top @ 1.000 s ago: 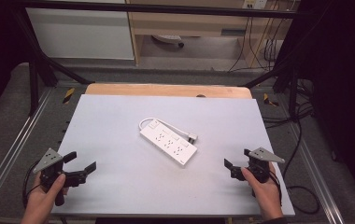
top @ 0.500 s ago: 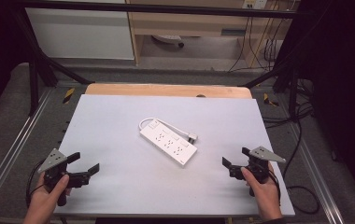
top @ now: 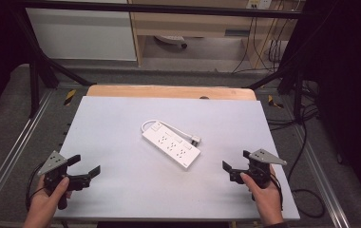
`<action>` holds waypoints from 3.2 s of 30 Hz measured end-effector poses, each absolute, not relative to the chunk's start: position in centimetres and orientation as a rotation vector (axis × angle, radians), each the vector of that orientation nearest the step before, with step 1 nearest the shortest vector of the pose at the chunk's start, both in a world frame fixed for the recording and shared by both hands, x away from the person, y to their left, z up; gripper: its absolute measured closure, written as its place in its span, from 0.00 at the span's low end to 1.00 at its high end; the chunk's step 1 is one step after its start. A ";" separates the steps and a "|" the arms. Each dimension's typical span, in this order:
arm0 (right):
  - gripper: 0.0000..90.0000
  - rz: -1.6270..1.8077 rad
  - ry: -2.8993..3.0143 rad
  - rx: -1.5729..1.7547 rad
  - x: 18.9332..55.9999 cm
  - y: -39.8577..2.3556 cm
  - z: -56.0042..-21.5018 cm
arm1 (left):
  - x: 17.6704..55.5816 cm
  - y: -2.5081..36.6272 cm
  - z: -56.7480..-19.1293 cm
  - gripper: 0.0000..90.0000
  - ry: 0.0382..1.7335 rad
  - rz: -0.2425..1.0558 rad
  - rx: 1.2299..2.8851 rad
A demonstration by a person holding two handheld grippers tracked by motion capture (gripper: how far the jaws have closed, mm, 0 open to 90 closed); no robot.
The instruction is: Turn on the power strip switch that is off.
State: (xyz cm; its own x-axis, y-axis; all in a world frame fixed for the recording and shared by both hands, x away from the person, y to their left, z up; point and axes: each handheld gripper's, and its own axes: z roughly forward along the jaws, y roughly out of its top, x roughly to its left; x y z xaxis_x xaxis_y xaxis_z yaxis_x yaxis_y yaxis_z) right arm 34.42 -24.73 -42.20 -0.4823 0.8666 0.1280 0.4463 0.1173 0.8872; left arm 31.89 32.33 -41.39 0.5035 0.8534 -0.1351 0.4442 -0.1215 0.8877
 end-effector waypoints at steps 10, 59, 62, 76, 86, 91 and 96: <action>0.08 1.323 2.025 1.199 35.3 -23.3 -40.5 | 31.9 32.2 -41.6 0.07 1.099 0.507 1.765; 0.38 1.504 1.987 1.209 42.3 -18.5 -36.9 | 31.9 32.3 -41.8 0.07 1.095 0.501 1.789; 0.48 1.496 1.977 1.205 42.6 -17.9 -37.1 | 31.9 32.3 -41.8 0.07 1.097 0.501 1.790; 0.73 1.536 1.971 1.191 44.1 -16.2 -37.0 | 31.9 32.4 -41.8 0.07 1.097 0.498 1.791; 0.91 1.562 1.946 1.170 44.9 -15.3 -36.9 | 31.9 32.4 -41.8 0.07 1.093 0.499 1.791; 0.96 1.586 1.927 1.189 45.4 -15.0 -37.1 | 31.9 32.4 -41.8 0.07 1.096 0.497 1.792; 1.00 1.587 1.932 1.192 45.8 -14.4 -37.2 | 31.9 32.5 -41.8 0.07 1.096 0.498 1.793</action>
